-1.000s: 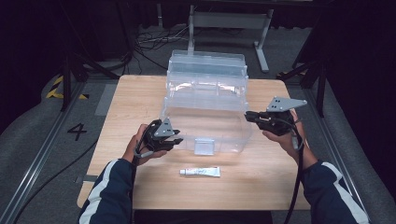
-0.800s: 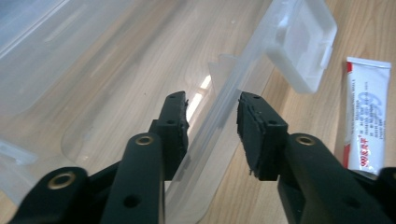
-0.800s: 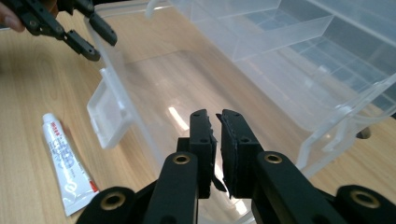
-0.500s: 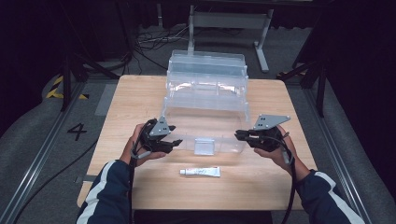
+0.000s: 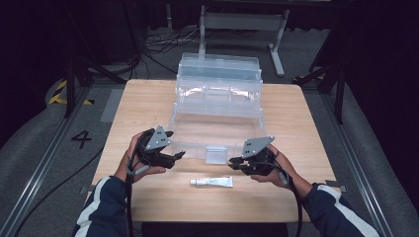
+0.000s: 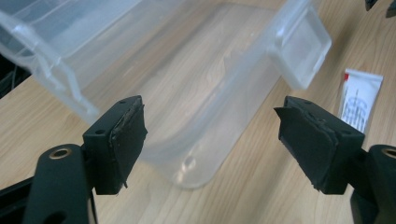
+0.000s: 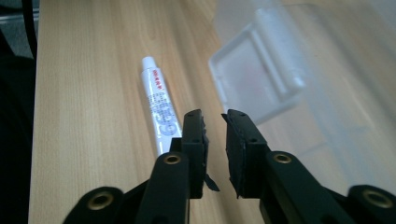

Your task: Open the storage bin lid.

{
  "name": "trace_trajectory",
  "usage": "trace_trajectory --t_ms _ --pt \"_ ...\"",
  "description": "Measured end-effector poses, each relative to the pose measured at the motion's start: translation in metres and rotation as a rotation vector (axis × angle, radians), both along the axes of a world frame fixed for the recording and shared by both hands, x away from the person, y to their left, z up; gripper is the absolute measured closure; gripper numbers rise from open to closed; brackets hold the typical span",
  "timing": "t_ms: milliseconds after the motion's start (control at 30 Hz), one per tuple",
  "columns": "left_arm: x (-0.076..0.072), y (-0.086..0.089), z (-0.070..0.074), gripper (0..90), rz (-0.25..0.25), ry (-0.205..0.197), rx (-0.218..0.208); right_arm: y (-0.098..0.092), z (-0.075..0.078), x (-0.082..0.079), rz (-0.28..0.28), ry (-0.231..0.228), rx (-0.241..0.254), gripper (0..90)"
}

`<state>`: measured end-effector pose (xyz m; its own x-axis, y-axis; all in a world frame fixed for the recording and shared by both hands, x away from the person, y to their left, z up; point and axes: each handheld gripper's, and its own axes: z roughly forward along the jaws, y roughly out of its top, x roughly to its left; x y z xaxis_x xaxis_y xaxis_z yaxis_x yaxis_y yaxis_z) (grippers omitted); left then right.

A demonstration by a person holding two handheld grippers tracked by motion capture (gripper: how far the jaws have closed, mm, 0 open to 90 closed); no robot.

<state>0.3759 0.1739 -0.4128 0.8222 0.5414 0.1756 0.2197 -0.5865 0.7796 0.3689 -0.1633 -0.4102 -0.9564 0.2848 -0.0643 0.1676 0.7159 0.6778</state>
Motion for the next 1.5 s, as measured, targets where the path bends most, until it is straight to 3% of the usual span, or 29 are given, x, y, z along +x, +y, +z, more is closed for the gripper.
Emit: trace_trajectory --t_ms 100,333,467,533,600,767,1000,1233,1500 --pt "-0.012 0.011 -0.009 23.6 0.018 0.005 0.041 0.013 -0.006 -0.004 0.048 0.006 -0.035 73.6" --pt "-0.025 0.039 -0.05 23.8 0.055 0.109 0.106 0.038 -0.022 -0.011 0.109 0.042 -0.134 67.4" --pt "-0.026 0.051 -0.065 24.1 0.076 0.151 0.093 0.049 -0.028 -0.011 0.131 0.056 -0.181 65.8" --pt "-0.027 0.059 -0.07 23.9 0.088 0.178 0.06 0.056 -0.031 -0.012 0.135 0.055 -0.203 64.5" --pt "-0.027 0.064 -0.073 23.9 0.098 0.194 0.034 0.061 -0.033 -0.011 0.146 0.053 -0.224 63.7" --pt "-0.027 0.07 -0.082 23.7 0.101 0.23 0.024 0.07 -0.041 -0.01 0.154 0.061 -0.256 60.7" --pt "-0.024 0.072 -0.087 22.0 0.115 0.262 -0.01 0.077 -0.047 -0.008 0.13 0.066 -0.265 58.8" --pt "-0.023 0.072 -0.087 20.9 0.117 0.261 -0.007 0.083 -0.053 -0.006 0.122 0.083 -0.294 64.4" --pt "-0.024 0.072 -0.087 20.9 0.12 0.264 -0.008 0.087 -0.054 -0.004 0.129 0.1 -0.292 69.7"
